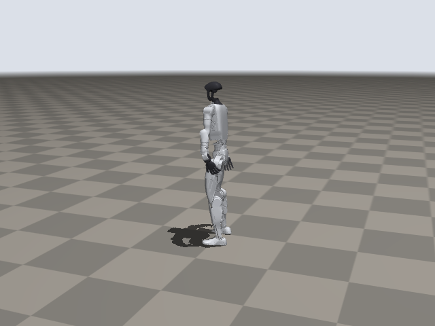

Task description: In place motions

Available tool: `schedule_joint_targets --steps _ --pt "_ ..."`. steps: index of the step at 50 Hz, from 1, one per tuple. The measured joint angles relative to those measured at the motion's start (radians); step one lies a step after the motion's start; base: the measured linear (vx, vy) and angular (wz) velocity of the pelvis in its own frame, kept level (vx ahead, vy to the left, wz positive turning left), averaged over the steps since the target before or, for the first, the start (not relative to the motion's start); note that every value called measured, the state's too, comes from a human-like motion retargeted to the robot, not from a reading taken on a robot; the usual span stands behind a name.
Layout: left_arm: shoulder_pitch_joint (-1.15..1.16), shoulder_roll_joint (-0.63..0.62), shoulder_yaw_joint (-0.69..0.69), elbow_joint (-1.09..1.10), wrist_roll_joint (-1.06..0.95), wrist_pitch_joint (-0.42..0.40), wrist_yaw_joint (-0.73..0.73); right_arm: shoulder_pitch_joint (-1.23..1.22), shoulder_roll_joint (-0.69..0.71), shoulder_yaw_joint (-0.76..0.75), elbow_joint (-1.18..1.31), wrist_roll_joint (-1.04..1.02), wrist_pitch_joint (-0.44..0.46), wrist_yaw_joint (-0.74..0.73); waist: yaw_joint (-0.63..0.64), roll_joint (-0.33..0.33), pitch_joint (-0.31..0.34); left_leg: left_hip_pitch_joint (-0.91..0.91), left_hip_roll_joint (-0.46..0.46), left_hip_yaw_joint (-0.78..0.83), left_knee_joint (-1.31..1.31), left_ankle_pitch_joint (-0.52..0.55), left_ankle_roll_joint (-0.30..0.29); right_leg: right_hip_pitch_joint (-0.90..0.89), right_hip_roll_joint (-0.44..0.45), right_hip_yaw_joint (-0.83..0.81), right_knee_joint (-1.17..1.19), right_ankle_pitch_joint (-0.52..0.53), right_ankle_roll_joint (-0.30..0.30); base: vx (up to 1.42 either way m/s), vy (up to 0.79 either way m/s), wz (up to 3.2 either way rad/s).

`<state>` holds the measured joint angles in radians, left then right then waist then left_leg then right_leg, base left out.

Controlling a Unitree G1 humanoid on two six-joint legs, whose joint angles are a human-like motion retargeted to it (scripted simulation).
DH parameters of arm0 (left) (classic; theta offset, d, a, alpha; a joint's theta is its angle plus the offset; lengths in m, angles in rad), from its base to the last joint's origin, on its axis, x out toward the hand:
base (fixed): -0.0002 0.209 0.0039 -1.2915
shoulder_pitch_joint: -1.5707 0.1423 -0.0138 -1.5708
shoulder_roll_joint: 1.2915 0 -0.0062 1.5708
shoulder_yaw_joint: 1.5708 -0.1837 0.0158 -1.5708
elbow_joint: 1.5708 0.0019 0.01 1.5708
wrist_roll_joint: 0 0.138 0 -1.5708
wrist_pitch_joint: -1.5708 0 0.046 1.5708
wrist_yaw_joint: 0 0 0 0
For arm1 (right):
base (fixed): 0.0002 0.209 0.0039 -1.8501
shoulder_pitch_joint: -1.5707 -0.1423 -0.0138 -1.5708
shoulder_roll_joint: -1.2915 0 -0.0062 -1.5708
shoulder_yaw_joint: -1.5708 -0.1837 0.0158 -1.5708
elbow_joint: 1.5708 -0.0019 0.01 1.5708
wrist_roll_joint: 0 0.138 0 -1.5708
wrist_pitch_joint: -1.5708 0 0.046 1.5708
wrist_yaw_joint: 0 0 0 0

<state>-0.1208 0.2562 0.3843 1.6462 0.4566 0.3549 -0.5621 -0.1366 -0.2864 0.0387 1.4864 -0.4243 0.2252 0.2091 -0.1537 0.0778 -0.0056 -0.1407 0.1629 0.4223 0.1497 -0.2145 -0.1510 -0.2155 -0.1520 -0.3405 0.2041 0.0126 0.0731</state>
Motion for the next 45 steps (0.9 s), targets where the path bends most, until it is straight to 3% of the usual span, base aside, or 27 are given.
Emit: schedule_joint_targets --steps 3,5,10,11,13,14,15,25,30,35,42,45 --pt "-0.041 0.054 -0.005 -0.030 0.005 0.000 0.014 -0.072 -0.004 0.037 -0.033 -0.012 -0.025 0.004 0.003 -0.014 0.014 -0.027 0.008 0.055 0.000 0.001 -0.004 -0.094 0.037 0.196 0.047 0.050 0.014 -0.20 0.09 -0.86" --pt "-0.085 0.089 -0.010 -0.052 0.011 -0.001 0.034 -0.124 -0.009 0.061 -0.061 -0.028 -0.049 0.014 -0.023 -0.008 0.037 -0.066 0.026 0.052 0.021 0.003 -0.005 -0.128 0.028 0.209 0.059 0.036 0.012 -0.26 0.03 0.05" --pt "-0.279 0.162 -0.086 -0.104 0.022 -0.031 0.072 -0.221 -0.034 0.069 -0.147 0.001 -0.125 0.012 -0.020 -0.007 0.130 -0.171 0.073 0.012 0.121 -0.005 -0.006 -0.107 -0.105 -0.169 0.009 -0.023 -0.052 -0.25 -0.13 0.50" --pt "-0.330 0.166 -0.114 -0.119 0.020 -0.038 0.069 -0.241 -0.041 0.057 -0.159 0.013 -0.134 0.005 0.004 -0.019 0.140 -0.206 0.077 0.011 0.162 -0.016 -0.008 -0.108 -0.130 -0.232 -0.008 0.016 -0.034 -0.22 -0.24 0.29" --pt "-0.418 0.159 -0.146 -0.168 0.033 -0.055 0.069 -0.287 -0.056 0.035 -0.184 0.037 -0.149 -0.010 0.052 -0.045 0.168 -0.281 0.079 -0.002 0.246 -0.036 -0.009 -0.140 -0.158 -0.281 -0.029 0.082 -0.033 -0.17 -0.33 0.19" --pt "-0.462 0.156 -0.155 -0.196 0.042 -0.066 0.064 -0.319 -0.066 0.028 -0.195 0.044 -0.154 -0.014 0.084 -0.055 0.180 -0.326 0.082 -0.009 0.284 -0.045 -0.007 -0.198 -0.156 -0.224 0.014 0.069 -0.040 -0.18 -0.37 -0.17" --pt "-0.509 0.156 -0.165 -0.222 0.048 -0.077 0.057 -0.354 -0.078 0.023 -0.206 0.049 -0.159 -0.015 0.119 -0.064 0.191 -0.373 0.087 -0.013 0.321 -0.054 -0.004 -0.274 -0.150 -0.136 0.084 0.034 -0.047 -0.28 -0.34 -0.29" --pt "-0.886 0.334 -0.241 -0.346 -0.039 -0.130 0.089 -0.814 -0.128 0.136 -0.402 0.018 -0.229 0.051 0.162 -0.040 0.239 -1.106 0.323 -0.162 0.966 -0.220 -0.007 -0.971 -0.081 -0.014 0.686 -0.185 -0.099 -0.41 -0.18 -0.54" --pt "-1.057 0.325 -0.301 -0.355 -0.087 -0.134 0.119 -0.959 -0.216 0.153 -0.479 0.140 -0.274 0.046 0.193 -0.047 0.325 -1.349 0.363 -0.231 1.308 -0.315 0.031 -1.215 -0.106 0.047 1.051 -0.312 -0.125 -0.16 -0.12 0.12" --pt "-1.151 0.318 -0.339 -0.372 -0.167 -0.153 0.156 -1.094 -0.296 0.248 -0.482 0.213 -0.303 0.021 0.182 -0.083 0.496 -1.420 0.391 -0.254 1.649 -0.441 0.105 -1.338 -0.144 0.114 1.432 -0.463 -0.187 -0.09 -0.05 0.15" --pt "-0.977 0.237 -0.386 -0.390 -0.238 -0.206 0.186 -0.960 -0.242 0.300 -0.486 0.309 -0.345 -0.077 0.183 -0.087 0.526 -1.429 0.442 -0.345 2.023 -0.586 0.187 -1.354 -0.161 0.098 1.842 -0.631 -0.318 0.13 -0.01 -0.13" --pt "-0.904 0.211 -0.388 -0.397 -0.239 -0.225 0.221 -0.903 -0.223 0.319 -0.474 0.313 -0.376 -0.155 0.179 -0.094 0.526 -1.429 0.451 -0.376 2.123 -0.630 0.218 -1.348 -0.167 0.109 1.942 -0.674 -0.333 0.16 0.05 -0.04"
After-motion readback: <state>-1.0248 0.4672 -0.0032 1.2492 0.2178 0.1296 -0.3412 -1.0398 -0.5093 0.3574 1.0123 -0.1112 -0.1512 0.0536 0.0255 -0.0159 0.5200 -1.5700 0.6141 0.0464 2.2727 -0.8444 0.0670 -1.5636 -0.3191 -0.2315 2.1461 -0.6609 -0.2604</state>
